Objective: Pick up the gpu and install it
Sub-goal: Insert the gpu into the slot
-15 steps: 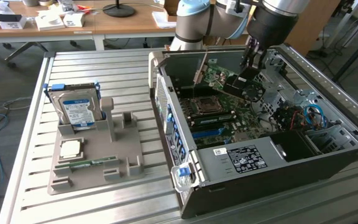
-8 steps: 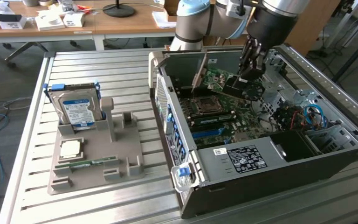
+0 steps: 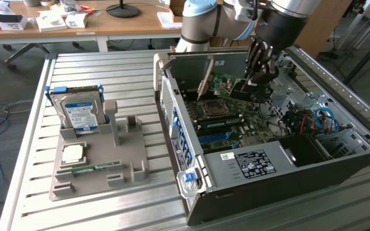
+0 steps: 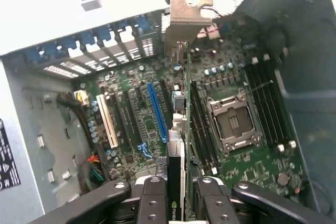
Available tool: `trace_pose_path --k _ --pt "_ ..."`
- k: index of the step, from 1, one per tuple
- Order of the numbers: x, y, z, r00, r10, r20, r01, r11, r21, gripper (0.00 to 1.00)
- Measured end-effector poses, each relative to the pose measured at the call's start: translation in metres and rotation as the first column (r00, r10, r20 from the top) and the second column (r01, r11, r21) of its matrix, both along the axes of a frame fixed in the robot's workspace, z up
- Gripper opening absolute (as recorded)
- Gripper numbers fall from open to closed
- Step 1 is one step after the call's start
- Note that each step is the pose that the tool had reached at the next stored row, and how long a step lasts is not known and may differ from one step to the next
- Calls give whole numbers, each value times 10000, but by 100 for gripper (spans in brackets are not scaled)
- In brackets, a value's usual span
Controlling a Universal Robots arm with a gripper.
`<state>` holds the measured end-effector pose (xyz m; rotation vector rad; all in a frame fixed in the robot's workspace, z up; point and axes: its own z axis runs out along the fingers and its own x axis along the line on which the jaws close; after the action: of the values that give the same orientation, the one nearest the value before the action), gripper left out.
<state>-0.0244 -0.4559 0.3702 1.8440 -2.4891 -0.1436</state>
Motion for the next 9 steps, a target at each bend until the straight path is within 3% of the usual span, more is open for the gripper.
trace_pose_path --k 3,9 --pt "0 0 -3 9990 454 0 -454 9990 0 26" --pt "0 0 -10 9962 872 0 -872 9962 -1 26"
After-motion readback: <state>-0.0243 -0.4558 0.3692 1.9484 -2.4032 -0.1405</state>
